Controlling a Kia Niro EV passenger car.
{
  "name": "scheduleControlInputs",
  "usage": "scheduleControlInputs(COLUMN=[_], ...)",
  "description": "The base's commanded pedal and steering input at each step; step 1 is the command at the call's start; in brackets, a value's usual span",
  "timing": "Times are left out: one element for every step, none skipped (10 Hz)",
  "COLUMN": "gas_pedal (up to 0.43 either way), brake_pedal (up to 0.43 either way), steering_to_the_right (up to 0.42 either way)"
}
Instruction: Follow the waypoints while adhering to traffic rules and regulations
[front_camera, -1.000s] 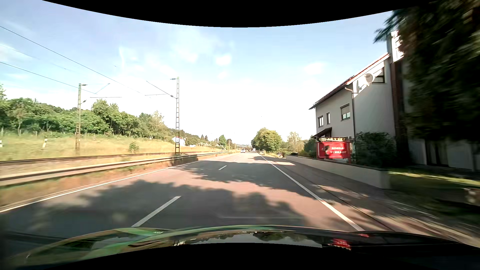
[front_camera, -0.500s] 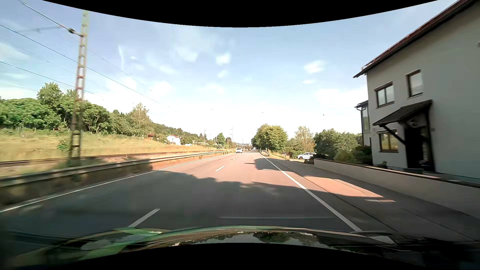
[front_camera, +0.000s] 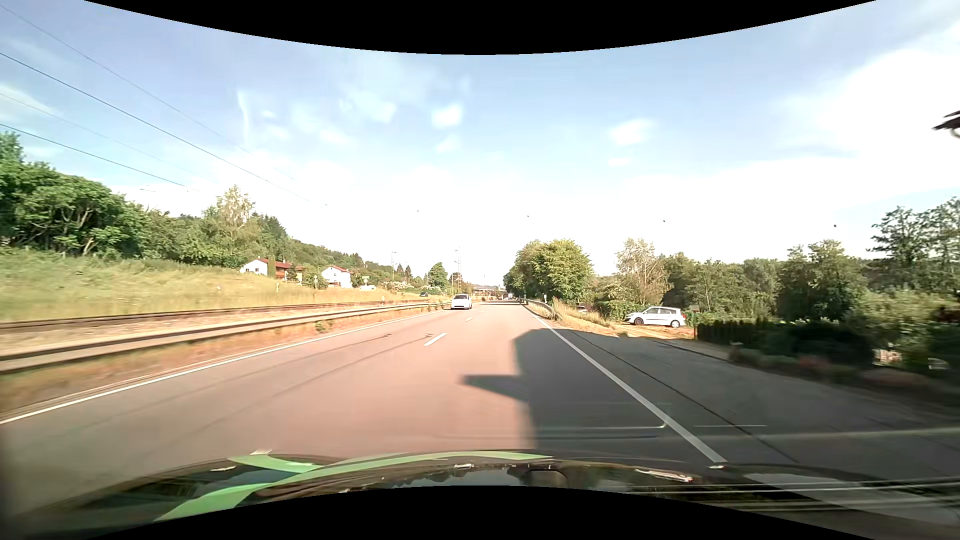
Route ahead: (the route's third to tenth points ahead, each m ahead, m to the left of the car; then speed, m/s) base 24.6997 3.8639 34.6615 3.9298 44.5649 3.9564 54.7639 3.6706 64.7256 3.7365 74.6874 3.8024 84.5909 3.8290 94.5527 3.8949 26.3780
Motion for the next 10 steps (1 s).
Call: scheduleControlInputs(gas_pedal=[0.067,0.13,0.177,0.22,0.268,0.287,0.299,0.311,0.331,0.339], brake_pedal=[0.0,0.0,0.0,0.0,0.0,0.0,0.0,0.0,0.0,0.0], steering_to_the_right=[-0.003,-0.004,-0.003,-0.004,-0.004,-0.003,-0.003,-0.003,-0.003,-0.002])
